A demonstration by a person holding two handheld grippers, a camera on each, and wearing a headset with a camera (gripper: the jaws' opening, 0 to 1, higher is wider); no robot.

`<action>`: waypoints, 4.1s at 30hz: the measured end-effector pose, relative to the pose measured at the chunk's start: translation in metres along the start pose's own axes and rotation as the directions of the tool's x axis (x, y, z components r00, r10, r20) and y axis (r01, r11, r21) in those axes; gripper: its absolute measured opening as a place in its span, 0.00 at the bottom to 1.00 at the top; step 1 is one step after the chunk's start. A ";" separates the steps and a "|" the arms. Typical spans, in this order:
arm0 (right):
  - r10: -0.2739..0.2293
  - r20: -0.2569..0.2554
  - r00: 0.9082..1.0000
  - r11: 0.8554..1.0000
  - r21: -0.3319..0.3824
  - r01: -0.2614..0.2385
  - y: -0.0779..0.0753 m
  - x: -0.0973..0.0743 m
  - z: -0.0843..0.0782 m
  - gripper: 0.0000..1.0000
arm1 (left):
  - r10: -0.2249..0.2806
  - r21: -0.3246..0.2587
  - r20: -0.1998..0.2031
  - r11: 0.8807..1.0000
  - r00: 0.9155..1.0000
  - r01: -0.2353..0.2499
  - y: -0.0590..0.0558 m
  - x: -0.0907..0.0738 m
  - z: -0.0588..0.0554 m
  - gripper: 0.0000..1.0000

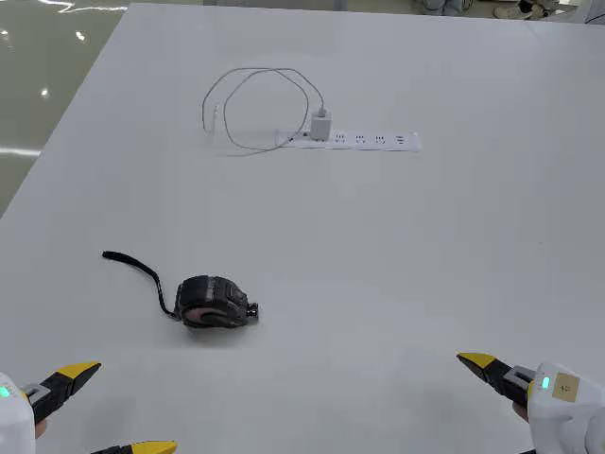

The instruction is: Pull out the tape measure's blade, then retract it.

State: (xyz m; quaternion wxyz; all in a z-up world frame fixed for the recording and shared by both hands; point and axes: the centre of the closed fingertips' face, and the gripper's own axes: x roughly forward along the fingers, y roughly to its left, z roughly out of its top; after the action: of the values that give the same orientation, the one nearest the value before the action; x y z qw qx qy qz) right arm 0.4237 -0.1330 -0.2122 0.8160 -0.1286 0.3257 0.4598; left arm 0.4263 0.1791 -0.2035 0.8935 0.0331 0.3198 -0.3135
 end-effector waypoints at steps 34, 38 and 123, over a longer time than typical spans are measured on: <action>-0.002 0.003 1.000 1.000 0.000 0.002 -0.001 0.000 0.002 0.91 | -0.005 0.011 0.000 1.000 1.000 0.005 0.000 0.002 0.003 0.84; -0.001 0.002 1.000 1.000 -0.001 0.001 -0.002 0.000 0.002 0.91 | -0.005 0.011 -0.001 1.000 1.000 0.005 0.000 0.002 0.003 0.84; 0.163 -0.022 0.986 0.974 -0.157 -0.165 -0.031 0.093 0.064 0.92 | -0.114 0.193 -0.088 0.973 0.990 0.129 0.030 0.073 0.043 0.80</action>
State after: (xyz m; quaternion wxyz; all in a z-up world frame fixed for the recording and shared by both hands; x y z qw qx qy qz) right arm 0.5096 -0.0550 -0.2276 0.7611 -0.1675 0.3013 0.5495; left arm 0.5111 0.1531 -0.2173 0.8520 0.1142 0.3225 -0.3963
